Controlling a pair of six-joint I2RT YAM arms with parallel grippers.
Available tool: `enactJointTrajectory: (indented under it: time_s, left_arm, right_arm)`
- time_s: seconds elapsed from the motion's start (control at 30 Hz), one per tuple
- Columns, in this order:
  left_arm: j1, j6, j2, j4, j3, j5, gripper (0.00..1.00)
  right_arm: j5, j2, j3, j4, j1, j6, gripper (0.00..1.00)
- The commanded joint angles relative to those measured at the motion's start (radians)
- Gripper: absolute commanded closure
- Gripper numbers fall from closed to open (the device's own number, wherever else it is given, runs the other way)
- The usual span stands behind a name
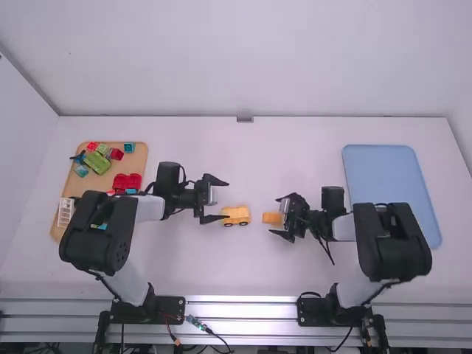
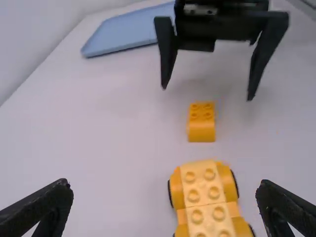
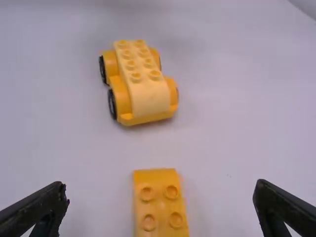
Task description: Assemble lego blocks to make yellow taxi
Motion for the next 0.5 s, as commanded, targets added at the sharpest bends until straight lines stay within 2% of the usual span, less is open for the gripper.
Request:
enactJointTrajectory:
  time_s: [0.0,0.23,0.47]
  left_arm:
    - [0.008,-0.095,0.003,0.024,-0.032,0.043,0.01]
    - [0.003,-0.095,0.003,0.146,-0.096,0.044,0.01]
    - [0.005,-0.165,0.003,0.171,-0.089,0.026,0.01]
  right_arm:
    - [-0.114,0.081,0.079,-0.016,-0.01,-0.016,0.01]
    - [-0.137,0.229,0.2,-0.102,0.009,-0.068,0.0]
    - [-0.145,0.322,0.241,-0.101,0.012,-0.064,0.02]
